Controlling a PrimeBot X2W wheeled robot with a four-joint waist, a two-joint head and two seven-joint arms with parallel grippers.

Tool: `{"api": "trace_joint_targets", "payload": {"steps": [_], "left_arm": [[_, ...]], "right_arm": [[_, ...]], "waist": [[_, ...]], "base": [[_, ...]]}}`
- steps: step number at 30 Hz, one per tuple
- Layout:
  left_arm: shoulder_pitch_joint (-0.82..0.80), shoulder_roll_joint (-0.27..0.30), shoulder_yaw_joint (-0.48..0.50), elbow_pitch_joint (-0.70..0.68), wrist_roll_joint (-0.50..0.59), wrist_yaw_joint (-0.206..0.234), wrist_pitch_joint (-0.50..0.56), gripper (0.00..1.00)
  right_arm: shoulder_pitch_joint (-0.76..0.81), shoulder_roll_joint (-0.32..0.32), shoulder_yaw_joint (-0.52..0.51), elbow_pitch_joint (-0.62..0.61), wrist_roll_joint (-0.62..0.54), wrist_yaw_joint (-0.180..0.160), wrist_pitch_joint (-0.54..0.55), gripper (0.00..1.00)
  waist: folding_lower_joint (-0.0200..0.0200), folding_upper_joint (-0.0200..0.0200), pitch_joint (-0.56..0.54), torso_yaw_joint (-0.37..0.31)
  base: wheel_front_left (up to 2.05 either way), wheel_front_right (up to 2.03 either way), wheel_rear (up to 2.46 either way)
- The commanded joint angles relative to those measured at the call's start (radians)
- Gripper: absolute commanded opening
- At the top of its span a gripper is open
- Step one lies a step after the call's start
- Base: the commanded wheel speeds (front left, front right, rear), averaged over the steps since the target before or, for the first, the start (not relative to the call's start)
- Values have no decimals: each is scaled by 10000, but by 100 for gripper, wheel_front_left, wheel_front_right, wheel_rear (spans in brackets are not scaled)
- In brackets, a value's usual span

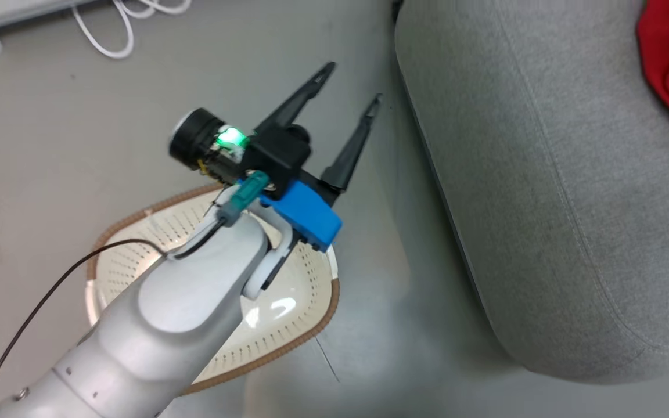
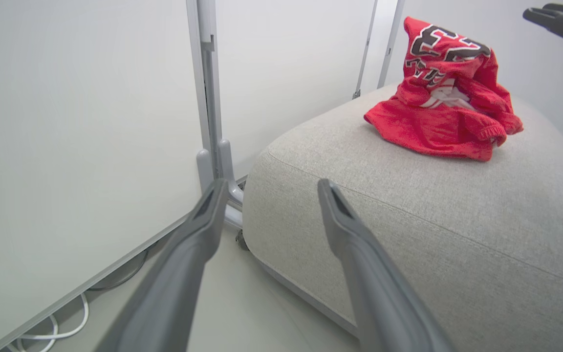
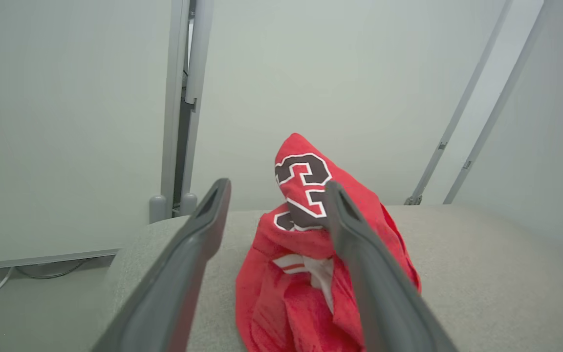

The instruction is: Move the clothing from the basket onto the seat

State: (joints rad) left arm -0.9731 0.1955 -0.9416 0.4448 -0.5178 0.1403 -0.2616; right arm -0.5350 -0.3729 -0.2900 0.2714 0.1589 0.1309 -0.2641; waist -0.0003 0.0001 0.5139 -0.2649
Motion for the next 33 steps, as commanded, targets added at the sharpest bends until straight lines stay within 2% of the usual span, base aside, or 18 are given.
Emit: {"api": "trace_joint_targets", "payload": {"steps": [1, 7, 17, 26, 33], "left_arm": [[280, 63, 122, -95, 26, 67, -40, 100], [1770, 219, 1818, -878, 459, 362, -36, 100], [4597, -67, 4364, -1608, 1271, 68, -38, 100], [6819, -543, 6120, -2008, 2026, -582, -39, 100], [7958, -948, 7161, -2180, 2581, -1088, -39, 100]], "right_arm": [[229, 59, 108, -82, 3, -3, -3, 100], [794, 283, 1577, -497, -132, -3, -4, 100], [2004, 903, 3259, -610, -100, -3, -3, 100], [3292, 1491, 3379, -540, 60, -3, -3, 100], [4101, 1919, 3007, -579, 128, -3, -3, 100]], "waist": [[3, -1, -781, 382], [3, -1, -1984, 936], [3, -1, -3840, 1959], [3, -1, -4929, 2528], [3, -1, -5230, 2753]], "base": [[0, 0, 0], [0, 0, 0], [0, 0, 0], [0, 0, 0], [0, 0, 0]]}}
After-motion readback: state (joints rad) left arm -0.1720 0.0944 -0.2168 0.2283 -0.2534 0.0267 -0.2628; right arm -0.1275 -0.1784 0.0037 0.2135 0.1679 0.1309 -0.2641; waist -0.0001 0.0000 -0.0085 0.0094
